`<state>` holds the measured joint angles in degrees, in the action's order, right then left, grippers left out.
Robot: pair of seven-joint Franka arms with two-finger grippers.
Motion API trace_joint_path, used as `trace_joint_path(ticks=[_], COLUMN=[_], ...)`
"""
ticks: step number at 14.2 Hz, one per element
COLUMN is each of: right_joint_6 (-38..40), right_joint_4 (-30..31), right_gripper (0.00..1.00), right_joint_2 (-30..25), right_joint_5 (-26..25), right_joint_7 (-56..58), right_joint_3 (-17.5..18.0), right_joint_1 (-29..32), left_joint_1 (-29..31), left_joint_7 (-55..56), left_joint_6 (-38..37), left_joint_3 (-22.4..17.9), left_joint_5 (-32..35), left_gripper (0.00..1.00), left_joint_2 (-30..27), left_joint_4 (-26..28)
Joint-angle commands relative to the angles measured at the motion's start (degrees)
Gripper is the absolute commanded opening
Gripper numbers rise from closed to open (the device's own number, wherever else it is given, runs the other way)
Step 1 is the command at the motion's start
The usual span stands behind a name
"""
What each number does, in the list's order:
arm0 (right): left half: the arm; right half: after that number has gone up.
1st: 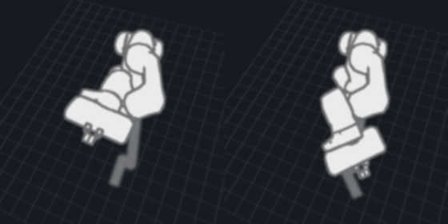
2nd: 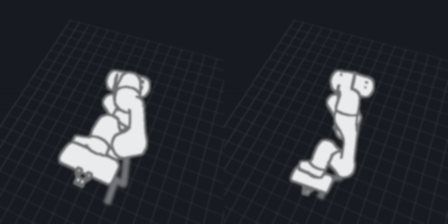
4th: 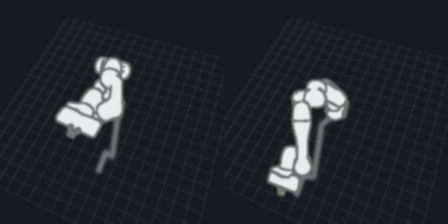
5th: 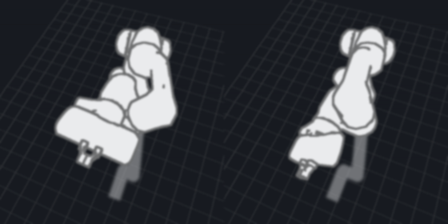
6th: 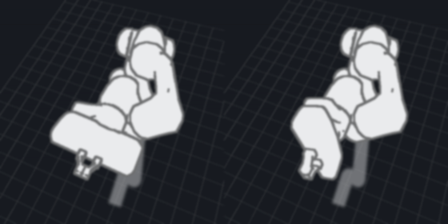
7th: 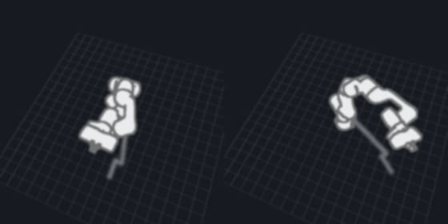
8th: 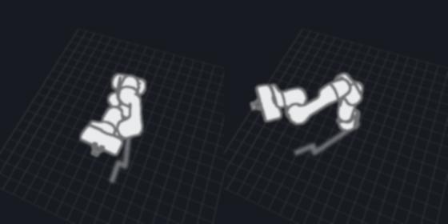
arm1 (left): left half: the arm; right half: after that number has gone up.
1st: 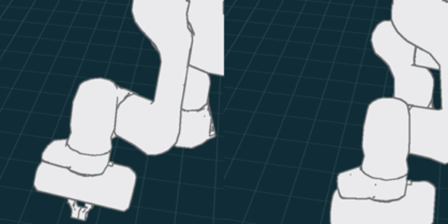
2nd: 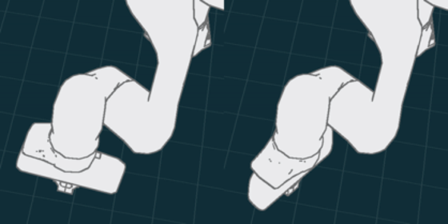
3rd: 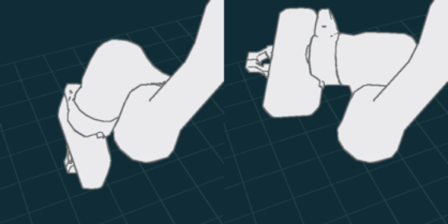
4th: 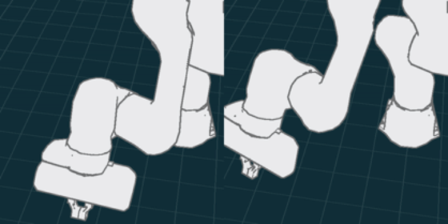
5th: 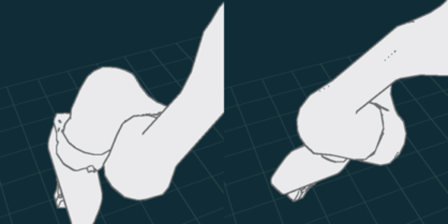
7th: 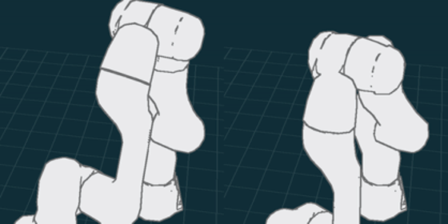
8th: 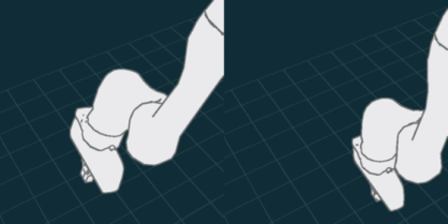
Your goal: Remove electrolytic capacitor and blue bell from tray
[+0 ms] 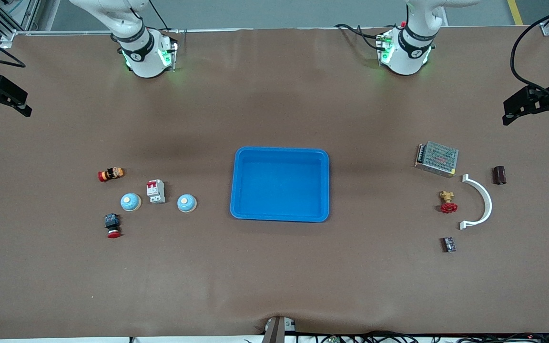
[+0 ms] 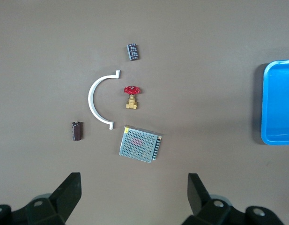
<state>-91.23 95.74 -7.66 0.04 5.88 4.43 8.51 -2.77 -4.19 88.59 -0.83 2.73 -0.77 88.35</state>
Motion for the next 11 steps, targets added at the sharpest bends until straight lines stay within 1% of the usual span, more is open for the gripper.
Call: trace_joint_path(ticks=[1,11], right_joint_6=[0.7,0.79], right_joint_4=[-0.38,-0.38], right_gripper=[1.0,1.0], right_joint_2=[-0.34,-0.34], right_joint_5=[0.14,0.23], right_joint_7=[0.62,0.62], right_joint_3=[0.5,0.5], right_joint_1=[0.8,0.8], left_joint_1=[-0.13,0.22], left_joint_7=[0.93,-0.12], left_joint_6=[-1.23,-1.23], left_joint_3=[-0.13,-0.05], left_joint_5=[-0.97,-0.36], left_gripper=[1.0,1.0], left_joint_2=[0.77,0.6], left_joint_4=[-1.95,-2.04])
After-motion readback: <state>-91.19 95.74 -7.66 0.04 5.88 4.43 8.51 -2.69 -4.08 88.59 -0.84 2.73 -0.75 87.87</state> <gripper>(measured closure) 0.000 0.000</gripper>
